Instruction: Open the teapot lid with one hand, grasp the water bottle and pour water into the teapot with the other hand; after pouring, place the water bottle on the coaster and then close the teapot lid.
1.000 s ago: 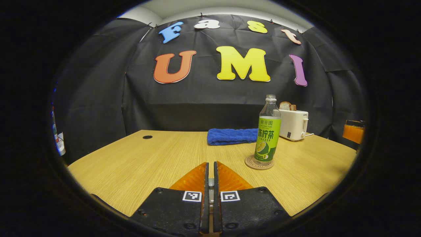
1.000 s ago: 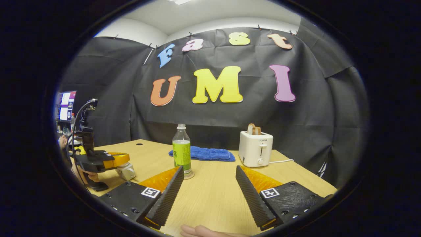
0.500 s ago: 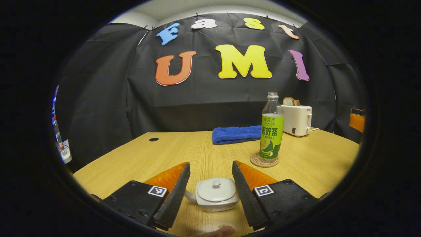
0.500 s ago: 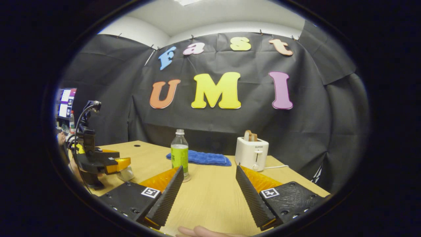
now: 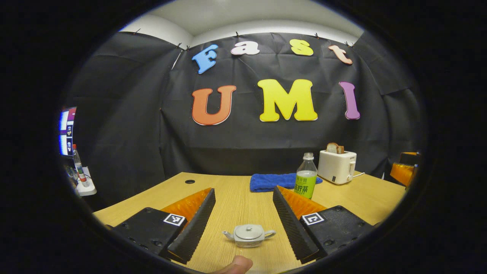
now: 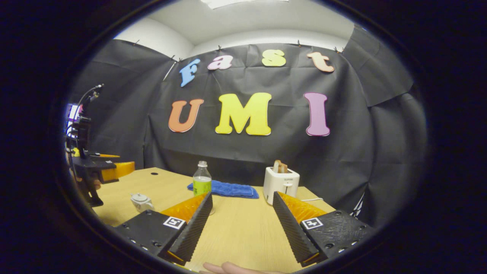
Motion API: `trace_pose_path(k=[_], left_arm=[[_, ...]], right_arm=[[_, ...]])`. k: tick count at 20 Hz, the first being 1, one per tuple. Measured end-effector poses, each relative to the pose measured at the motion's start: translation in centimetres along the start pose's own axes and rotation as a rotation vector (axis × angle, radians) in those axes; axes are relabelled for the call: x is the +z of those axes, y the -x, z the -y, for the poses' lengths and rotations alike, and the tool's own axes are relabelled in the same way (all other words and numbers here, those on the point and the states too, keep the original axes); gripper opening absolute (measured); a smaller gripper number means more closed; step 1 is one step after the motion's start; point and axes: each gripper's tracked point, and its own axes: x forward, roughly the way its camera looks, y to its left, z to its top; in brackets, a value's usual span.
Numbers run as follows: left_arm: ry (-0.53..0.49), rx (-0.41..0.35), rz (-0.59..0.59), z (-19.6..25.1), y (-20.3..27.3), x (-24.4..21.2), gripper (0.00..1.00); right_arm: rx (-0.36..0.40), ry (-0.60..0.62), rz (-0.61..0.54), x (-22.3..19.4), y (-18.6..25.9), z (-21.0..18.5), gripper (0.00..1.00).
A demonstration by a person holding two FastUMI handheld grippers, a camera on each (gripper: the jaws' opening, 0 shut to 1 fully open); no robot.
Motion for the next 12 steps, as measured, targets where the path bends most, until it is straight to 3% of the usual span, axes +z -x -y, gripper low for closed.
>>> trace_pose_path(k=[6,12], left_arm=[[-0.034,-0.048,0.012,1.8,6.5,3.9,0.95],[-0.044,-0.097,-0.002,3.2,10.3,4.3,0.95]], right_arm=[[-0.066,-0.018,-0.014,2.4,2.6,1.7,0.95],[-0.131,-0.006,-0.168,0.0,3.7,1.6,0.96]])
